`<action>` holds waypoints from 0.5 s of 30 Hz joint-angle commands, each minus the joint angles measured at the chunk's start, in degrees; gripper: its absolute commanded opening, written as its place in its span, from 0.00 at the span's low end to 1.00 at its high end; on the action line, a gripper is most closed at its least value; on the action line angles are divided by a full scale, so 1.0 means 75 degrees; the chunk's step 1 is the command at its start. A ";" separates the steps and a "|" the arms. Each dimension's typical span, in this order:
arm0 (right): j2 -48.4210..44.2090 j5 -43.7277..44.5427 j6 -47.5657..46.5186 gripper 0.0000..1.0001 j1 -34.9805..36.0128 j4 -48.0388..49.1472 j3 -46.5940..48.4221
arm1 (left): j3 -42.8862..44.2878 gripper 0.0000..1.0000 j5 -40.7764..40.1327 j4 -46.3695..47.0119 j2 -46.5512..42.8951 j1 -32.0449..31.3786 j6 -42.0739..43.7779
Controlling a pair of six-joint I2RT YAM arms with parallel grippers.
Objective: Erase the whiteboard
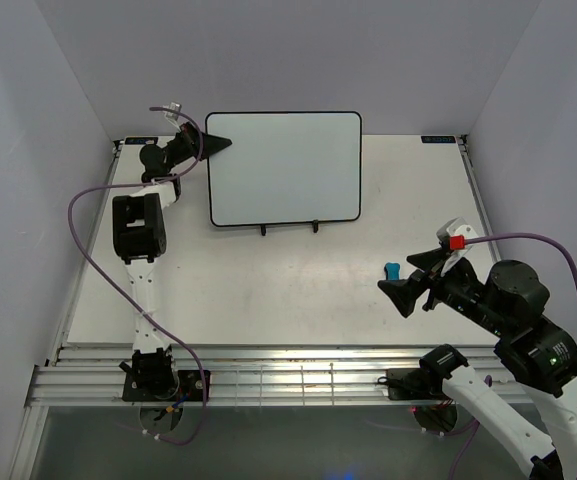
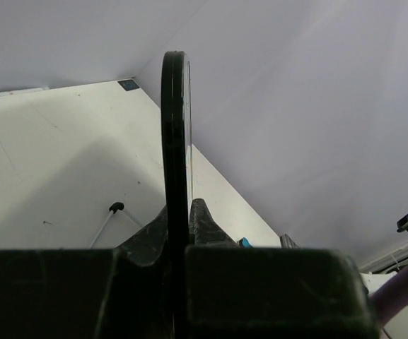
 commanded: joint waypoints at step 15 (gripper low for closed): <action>0.0239 -0.0498 -0.0280 0.90 -0.0008 0.0625 -0.0327 | 0.1177 0.00 0.0146 0.2951 0.0010 0.0083 0.0294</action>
